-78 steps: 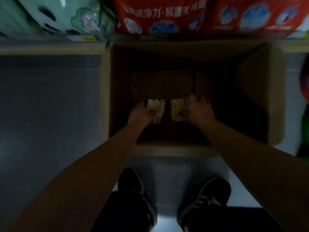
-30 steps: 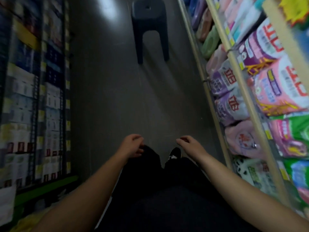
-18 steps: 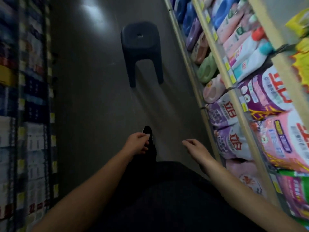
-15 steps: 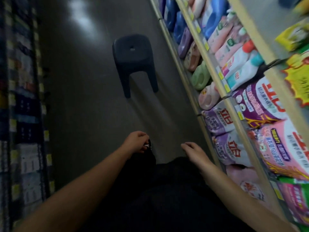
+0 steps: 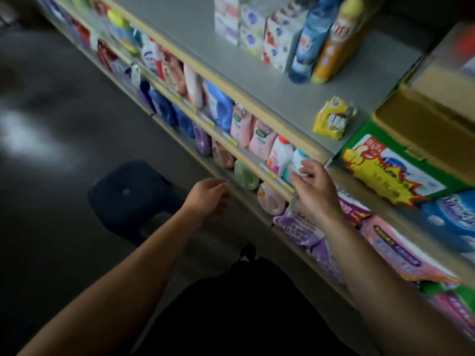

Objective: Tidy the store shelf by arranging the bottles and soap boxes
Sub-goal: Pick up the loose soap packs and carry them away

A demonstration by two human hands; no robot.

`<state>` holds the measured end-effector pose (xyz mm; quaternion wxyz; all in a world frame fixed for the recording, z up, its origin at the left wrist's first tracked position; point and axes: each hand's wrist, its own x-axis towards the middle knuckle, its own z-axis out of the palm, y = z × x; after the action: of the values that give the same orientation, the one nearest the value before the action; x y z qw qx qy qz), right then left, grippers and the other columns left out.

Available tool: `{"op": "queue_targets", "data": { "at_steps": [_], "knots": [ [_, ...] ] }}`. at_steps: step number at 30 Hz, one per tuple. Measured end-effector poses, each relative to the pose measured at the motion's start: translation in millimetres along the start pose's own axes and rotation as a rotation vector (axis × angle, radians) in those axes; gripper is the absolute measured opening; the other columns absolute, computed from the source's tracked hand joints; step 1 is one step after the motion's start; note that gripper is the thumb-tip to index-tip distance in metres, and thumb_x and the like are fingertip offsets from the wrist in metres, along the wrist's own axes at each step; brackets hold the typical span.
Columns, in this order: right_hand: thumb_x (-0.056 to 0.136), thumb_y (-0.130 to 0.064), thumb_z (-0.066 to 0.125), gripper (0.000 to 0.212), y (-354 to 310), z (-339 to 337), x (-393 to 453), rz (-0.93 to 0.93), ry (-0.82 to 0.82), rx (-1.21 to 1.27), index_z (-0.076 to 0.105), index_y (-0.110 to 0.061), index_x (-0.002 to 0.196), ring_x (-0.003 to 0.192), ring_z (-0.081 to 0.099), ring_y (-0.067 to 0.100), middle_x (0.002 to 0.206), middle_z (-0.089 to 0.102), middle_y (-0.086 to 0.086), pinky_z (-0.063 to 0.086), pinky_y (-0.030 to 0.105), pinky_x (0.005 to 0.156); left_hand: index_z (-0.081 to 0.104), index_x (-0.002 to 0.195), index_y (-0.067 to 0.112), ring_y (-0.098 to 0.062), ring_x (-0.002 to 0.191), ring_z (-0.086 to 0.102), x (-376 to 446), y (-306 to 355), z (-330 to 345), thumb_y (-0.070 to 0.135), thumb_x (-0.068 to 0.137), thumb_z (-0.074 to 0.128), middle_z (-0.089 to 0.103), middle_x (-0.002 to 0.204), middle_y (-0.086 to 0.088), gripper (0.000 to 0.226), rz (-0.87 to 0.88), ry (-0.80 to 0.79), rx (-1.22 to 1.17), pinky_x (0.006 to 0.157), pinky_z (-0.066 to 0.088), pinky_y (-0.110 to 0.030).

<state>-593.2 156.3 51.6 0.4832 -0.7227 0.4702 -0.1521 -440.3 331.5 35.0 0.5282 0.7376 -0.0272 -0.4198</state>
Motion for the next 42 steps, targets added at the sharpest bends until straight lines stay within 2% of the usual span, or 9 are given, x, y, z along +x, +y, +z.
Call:
{"op": "queue_targets", "data": {
  "at_steps": [4,8,12,18,23,27,30,35,42],
  "knots": [
    [0.083,-0.036,0.07,0.064,-34,-15,79,-0.107,0.283,-0.303,0.046,-0.01,0.136,0.129,0.042,0.035,0.142,0.044,0.016,0.036,0.042,0.107,0.064,0.098,0.017,-0.016,0.056,0.059,46,68,20,0.02,0.096,0.055,0.066,0.078,-0.006,0.01,0.082,-0.079,-0.015,0.048,0.05,-0.022],
    [0.081,-0.041,0.071,0.079,-45,-18,139,-0.033,0.376,-0.46,0.036,-0.012,0.146,0.14,0.03,0.036,0.155,0.027,0.016,0.028,0.042,0.114,0.062,0.102,0.02,-0.019,0.066,0.065,77,120,34,0.025,0.097,0.054,0.071,0.085,-0.004,0.011,0.094,-0.171,-0.016,0.056,0.053,-0.026],
    [0.083,-0.038,0.071,0.07,-42,-14,176,0.111,0.384,-0.473,0.041,-0.016,0.142,0.131,0.04,0.04,0.146,0.036,0.02,0.038,0.046,0.106,0.063,0.103,0.016,-0.02,0.065,0.063,108,152,49,0.027,0.096,0.055,0.069,0.088,-0.008,0.015,0.093,-0.268,0.001,0.055,0.053,-0.025],
    [0.082,-0.014,0.071,0.059,-45,-7,172,0.028,0.537,-0.354,0.05,-0.015,0.137,0.125,0.046,0.037,0.137,0.047,0.017,0.042,0.042,0.102,0.061,0.117,0.011,-0.026,0.08,0.069,159,191,79,0.032,0.095,0.059,0.072,0.103,-0.013,0.031,0.037,-0.441,0.035,0.071,0.057,-0.033],
    [0.079,-0.024,0.077,0.061,-72,29,156,-0.264,0.479,-0.115,0.052,-0.015,0.134,0.112,0.047,0.002,0.125,0.053,-0.005,0.03,0.0,0.091,0.061,0.114,0.01,-0.028,0.082,0.07,181,207,110,0.043,0.089,0.063,0.07,0.105,-0.013,0.042,-0.198,-0.694,-0.05,0.074,0.058,-0.04],
    [0.088,-0.044,0.065,0.059,-53,13,176,-0.013,0.648,-0.268,0.051,-0.016,0.138,0.121,0.05,0.022,0.133,0.053,0.005,0.041,0.026,0.096,0.061,0.116,0.007,-0.027,0.074,0.071,202,204,109,0.024,0.091,0.065,0.07,0.096,-0.016,0.031,-0.233,-0.71,-0.134,0.07,0.058,-0.041],
    [0.087,-0.037,0.069,0.073,-24,3,194,0.291,0.459,-0.415,0.033,-0.026,0.15,0.134,0.036,0.041,0.152,0.031,0.016,0.035,0.046,0.105,0.063,0.117,0.007,-0.03,0.076,0.07,218,201,98,0.022,0.086,0.069,0.069,0.1,-0.018,0.035,-0.228,-0.708,-0.079,0.074,0.057,-0.045],
    [0.086,-0.038,0.068,0.063,-16,10,202,0.304,0.466,-0.442,0.041,-0.033,0.142,0.124,0.044,0.042,0.142,0.042,0.02,0.038,0.044,0.099,0.063,0.117,0.005,-0.033,0.087,0.067,227,197,83,0.019,0.084,0.069,0.067,0.104,-0.019,0.036,-0.122,-0.725,-0.004,0.079,0.054,-0.047],
    [0.072,-0.035,0.069,0.054,-40,34,71,0.152,0.681,0.05,0.06,-0.019,0.122,0.093,0.058,0.013,0.106,0.067,0.001,0.04,0.023,0.077,0.074,0.083,0.009,-0.028,0.058,0.061,174,162,77,0.016,0.074,0.071,0.065,0.077,-0.022,0.012,-0.023,-0.851,0.272,0.053,0.052,-0.03]
  ]
}}
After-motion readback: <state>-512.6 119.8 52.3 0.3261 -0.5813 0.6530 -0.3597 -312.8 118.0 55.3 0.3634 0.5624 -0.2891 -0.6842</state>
